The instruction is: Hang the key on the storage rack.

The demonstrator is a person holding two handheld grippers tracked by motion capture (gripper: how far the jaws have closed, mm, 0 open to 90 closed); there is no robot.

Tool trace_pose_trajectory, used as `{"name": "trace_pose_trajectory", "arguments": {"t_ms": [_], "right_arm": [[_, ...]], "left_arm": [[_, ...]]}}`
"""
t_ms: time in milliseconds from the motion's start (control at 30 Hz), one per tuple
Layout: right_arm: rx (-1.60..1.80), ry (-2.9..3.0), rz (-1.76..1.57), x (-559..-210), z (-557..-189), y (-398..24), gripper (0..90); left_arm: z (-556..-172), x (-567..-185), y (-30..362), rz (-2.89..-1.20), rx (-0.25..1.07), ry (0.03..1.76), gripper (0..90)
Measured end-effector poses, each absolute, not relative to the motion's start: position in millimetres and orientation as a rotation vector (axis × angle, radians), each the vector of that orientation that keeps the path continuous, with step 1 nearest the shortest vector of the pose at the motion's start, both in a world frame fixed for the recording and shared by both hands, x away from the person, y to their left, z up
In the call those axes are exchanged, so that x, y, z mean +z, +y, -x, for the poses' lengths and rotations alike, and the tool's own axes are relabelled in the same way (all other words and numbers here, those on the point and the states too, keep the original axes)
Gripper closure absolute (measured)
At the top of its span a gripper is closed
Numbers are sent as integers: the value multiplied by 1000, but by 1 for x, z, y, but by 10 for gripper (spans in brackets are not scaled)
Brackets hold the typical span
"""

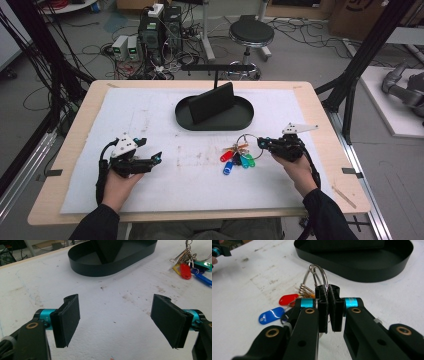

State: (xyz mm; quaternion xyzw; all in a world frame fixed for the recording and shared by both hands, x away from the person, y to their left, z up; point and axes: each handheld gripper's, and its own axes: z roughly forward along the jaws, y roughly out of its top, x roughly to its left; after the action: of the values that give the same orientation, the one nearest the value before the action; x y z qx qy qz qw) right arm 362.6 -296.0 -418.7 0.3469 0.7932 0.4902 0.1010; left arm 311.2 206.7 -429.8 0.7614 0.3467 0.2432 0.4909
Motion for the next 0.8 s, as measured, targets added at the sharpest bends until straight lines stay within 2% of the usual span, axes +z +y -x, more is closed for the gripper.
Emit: {"name": "trace_pose_trajectory", "arguments": {"t_ms": [800], "right_arm": [[1506,2280,-924,-397,-351,-290,876]], "left_arm": [[-310,-429,208,-1844,597,842,235]]}}
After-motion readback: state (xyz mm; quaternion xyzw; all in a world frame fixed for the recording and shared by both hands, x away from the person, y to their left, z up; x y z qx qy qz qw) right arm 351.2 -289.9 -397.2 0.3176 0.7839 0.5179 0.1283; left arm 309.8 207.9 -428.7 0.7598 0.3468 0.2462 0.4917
